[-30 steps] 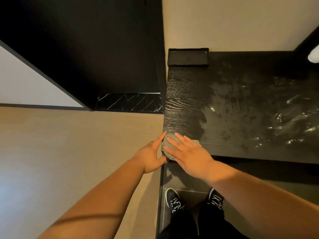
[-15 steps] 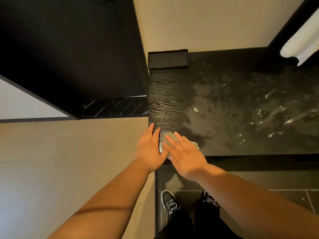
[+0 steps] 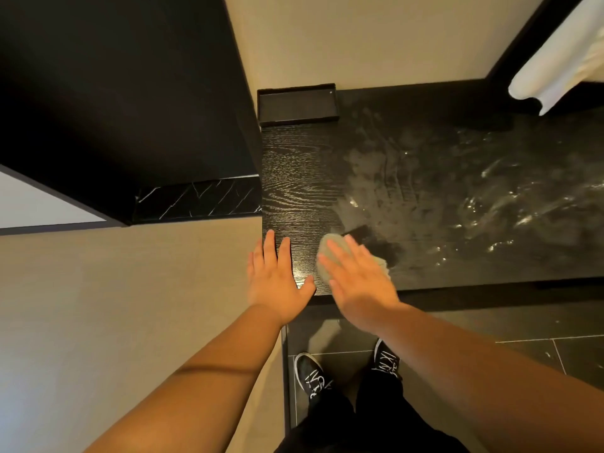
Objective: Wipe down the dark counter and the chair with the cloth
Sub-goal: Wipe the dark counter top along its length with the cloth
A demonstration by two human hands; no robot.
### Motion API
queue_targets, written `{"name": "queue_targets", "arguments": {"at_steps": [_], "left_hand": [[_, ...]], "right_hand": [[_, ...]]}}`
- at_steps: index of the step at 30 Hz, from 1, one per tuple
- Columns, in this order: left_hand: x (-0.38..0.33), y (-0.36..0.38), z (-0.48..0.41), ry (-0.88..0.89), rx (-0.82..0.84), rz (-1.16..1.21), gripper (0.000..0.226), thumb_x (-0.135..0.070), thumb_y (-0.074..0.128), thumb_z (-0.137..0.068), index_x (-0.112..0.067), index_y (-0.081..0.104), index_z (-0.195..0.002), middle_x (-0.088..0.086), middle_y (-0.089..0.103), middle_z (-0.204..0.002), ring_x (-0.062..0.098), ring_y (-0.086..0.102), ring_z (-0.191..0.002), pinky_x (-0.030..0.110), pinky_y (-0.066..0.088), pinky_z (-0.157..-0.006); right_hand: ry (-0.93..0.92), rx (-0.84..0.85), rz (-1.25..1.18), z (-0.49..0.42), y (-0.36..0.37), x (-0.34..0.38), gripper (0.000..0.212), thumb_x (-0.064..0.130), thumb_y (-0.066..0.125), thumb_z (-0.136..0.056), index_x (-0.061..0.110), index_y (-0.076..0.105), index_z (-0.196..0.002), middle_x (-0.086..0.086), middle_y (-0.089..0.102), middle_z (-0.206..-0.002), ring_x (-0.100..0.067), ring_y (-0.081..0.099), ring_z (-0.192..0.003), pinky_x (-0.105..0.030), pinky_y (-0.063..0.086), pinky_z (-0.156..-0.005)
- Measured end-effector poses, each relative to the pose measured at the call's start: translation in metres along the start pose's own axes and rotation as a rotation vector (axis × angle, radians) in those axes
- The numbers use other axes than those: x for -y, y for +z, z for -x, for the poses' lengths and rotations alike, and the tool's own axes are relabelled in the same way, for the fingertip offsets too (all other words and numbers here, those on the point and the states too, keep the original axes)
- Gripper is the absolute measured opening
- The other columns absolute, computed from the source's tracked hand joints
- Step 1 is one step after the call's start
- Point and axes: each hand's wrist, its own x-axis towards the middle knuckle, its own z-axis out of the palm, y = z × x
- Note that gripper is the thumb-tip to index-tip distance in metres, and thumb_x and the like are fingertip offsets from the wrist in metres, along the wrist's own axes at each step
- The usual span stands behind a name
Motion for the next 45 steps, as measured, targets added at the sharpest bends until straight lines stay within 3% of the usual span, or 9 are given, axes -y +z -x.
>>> {"name": "queue_targets", "arguments": {"at_steps": [6,10,15,18,22,26,31,38,45], "left_hand": [[-0.005,-0.009,-0.007,0.040,0.021,-0.048,0.095,-0.069,0.044,-0.090,-0.021,0.013,-0.166,0.010,-0.009,-0.175,0.034,-0.015,-0.161,0.058,-0.011,-0.128],[-0.011,-0.010,-0.019,0.099,0.018,-0.022,0.090,-0.064,0.047,-0.091,-0.023,0.018,-0.166,0.009,-0.003,-0.176,0.031,-0.011,-0.162,0.057,-0.008,-0.129],[-0.015,-0.001,-0.018,0.082,-0.083,-0.040,0.084,-0.064,0.041,-0.095,-0.020,0.025,-0.165,0.011,0.005,-0.176,0.030,-0.003,-0.163,0.052,0.003,-0.132],[-0.015,-0.001,-0.019,0.090,-0.084,-0.048,0.084,-0.064,0.041,-0.095,-0.019,0.027,-0.164,0.012,0.007,-0.176,0.030,-0.002,-0.163,0.050,0.001,-0.132],[-0.014,0.001,-0.019,0.096,-0.103,-0.053,0.082,-0.062,0.043,-0.095,-0.018,0.030,-0.164,0.013,0.011,-0.175,0.032,0.002,-0.162,0.051,0.004,-0.132],[-0.014,0.002,-0.019,0.094,-0.108,-0.060,0.083,-0.063,0.041,-0.094,-0.019,0.030,-0.163,0.013,0.011,-0.175,0.032,0.003,-0.162,0.051,0.005,-0.132],[-0.015,0.001,-0.020,0.085,-0.089,-0.077,0.083,-0.065,0.037,-0.095,-0.024,0.021,-0.166,0.011,0.005,-0.176,0.031,-0.003,-0.163,0.051,0.002,-0.132],[-0.019,-0.004,-0.021,0.020,-0.056,-0.028,0.080,-0.066,0.031,-0.096,-0.030,0.018,-0.167,0.008,0.003,-0.177,0.028,-0.005,-0.163,0.050,0.002,-0.132],[-0.042,0.002,-0.026,-0.073,-0.129,-0.043,0.077,-0.065,0.036,-0.100,-0.032,0.018,-0.168,0.008,0.004,-0.177,0.028,-0.003,-0.163,0.051,0.001,-0.132]], "right_hand": [[-0.149,0.066,0.009,0.006,-0.006,-0.047,0.060,0.036,0.035,-0.103,0.030,0.026,-0.161,0.005,0.012,-0.172,-0.025,0.006,-0.159,-0.045,0.012,-0.128],[0.122,0.054,0.028,0.024,-0.021,-0.091,0.059,0.035,0.036,-0.103,0.027,0.026,-0.161,0.004,0.015,-0.170,-0.029,0.010,-0.157,-0.051,0.023,-0.124],[0.338,-0.051,0.032,0.009,-0.007,-0.031,0.061,0.034,0.040,-0.101,0.020,0.031,-0.160,-0.007,0.022,-0.168,-0.037,0.013,-0.156,-0.051,0.020,-0.125],[0.085,-0.075,0.046,0.004,0.006,0.000,0.057,0.029,0.048,-0.101,0.017,0.039,-0.156,-0.013,0.031,-0.164,-0.041,0.025,-0.152,-0.054,0.026,-0.122],[-0.121,-0.041,0.003,0.013,-0.004,-0.039,0.055,0.029,0.042,-0.103,0.022,0.038,-0.157,-0.004,0.025,-0.168,-0.031,0.018,-0.156,-0.048,0.020,-0.126],[0.053,-0.063,-0.027,0.030,-0.012,-0.078,0.053,0.032,0.042,-0.104,0.022,0.040,-0.157,-0.001,0.026,-0.168,-0.029,0.017,-0.157,-0.052,0.024,-0.124],[0.403,-0.048,0.004,0.015,-0.003,-0.030,0.061,0.034,0.040,-0.102,0.022,0.027,-0.161,-0.003,0.014,-0.170,-0.034,0.006,-0.157,-0.048,0.011,-0.128],[-0.187,0.018,0.021,0.019,-0.005,-0.035,0.058,0.038,0.033,-0.103,0.022,0.037,-0.158,-0.003,0.027,-0.168,-0.031,0.020,-0.156,-0.048,0.020,-0.126],[0.285,-0.050,-0.084,0.028,-0.020,-0.104,0.061,0.041,0.022,-0.102,0.024,0.029,-0.160,0.001,0.019,-0.170,-0.029,0.008,-0.158,-0.051,0.018,-0.125]]}}
